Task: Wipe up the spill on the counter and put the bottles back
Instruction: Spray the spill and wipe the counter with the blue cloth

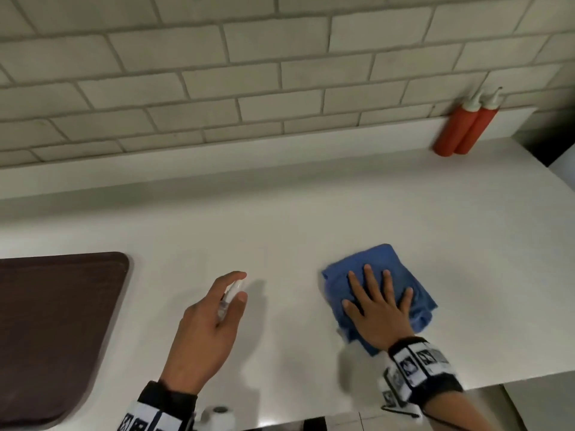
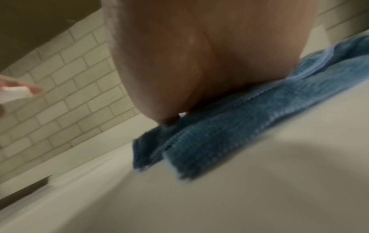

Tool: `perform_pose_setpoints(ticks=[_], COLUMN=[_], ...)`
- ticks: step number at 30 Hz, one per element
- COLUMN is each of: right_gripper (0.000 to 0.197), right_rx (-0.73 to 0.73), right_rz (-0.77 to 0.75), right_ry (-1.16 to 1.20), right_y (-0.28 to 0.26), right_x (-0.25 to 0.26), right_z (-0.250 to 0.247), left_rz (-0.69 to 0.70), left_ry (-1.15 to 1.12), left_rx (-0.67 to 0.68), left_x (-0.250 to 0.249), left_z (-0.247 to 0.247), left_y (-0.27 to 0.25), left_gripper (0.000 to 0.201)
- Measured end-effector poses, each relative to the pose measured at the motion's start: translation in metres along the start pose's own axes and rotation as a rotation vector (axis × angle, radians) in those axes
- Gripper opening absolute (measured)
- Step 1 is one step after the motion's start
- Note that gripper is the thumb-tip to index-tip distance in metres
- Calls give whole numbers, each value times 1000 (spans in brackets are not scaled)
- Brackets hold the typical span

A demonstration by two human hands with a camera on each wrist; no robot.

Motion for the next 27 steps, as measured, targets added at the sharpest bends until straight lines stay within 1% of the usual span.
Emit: perform_pose_setpoints(ticks=[2,5,7,9,11,12,13,15,17,19,20,24,26,27], right_gripper=[66,64,62,58,56,56,55,56,64,66,65,57,43,35], right_rx=[4,-17,-15,34,-3,13,-1,-37,53,133,123,-48,-117,-106], right_rz=[-79,-287,-379,-413,-437,-447,-469,-573,-684,-720,-729,-737,-744,-739], right_ry=[-20,-89,-136,-136,-74,-54,-76,-173,-248,-276,-283,-371,-442,-470], right_y=[-1,-34,-57,-62,-52,-44,-35,-19,-9,-2,-1,-2,-8,-12], right_x=[41,107,132,137,138,140,142,155,163,161,158,156,164,167], right_z=[5,28,35,26,-2,-14,-25,-36,-29,-20,-18,-25,-31,-33], left_rz=[0,-12,-22,-30,-41,-48,-56,-60,-59,-65,-72,-92,-100,-107], left_ry=[15,32,29,23,22,23,22,21,27,23,21,34,16,7], left_rx=[-15,-36,-58,-92,-120,-131,-140,-155,-158,-163,-168,-213,-224,-225], left_x=[-4,-3,-4,-2,2,4,7,10,12,15,16,24,28,31], left_z=[3,3,0,-6,-10,-12,-14,-16,-17,-19,-22,-33,-39,-42], left_y=[-5,-11,-13,-17,-23,-26,-29,-34,-39,-44,-47,-60,-66,-69], left_gripper=[26,28,29,29,29,29,29,30,29,29,30,29,30,30])
Point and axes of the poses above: each hand's wrist, its own y-axis towards the middle knuckle, its own z-axis out of the palm, x = y × z, the point moved 8 cm from there along y, towards the middle knuckle, and after that the axes turned 2 degrees about -y, right-handed, at the moved point
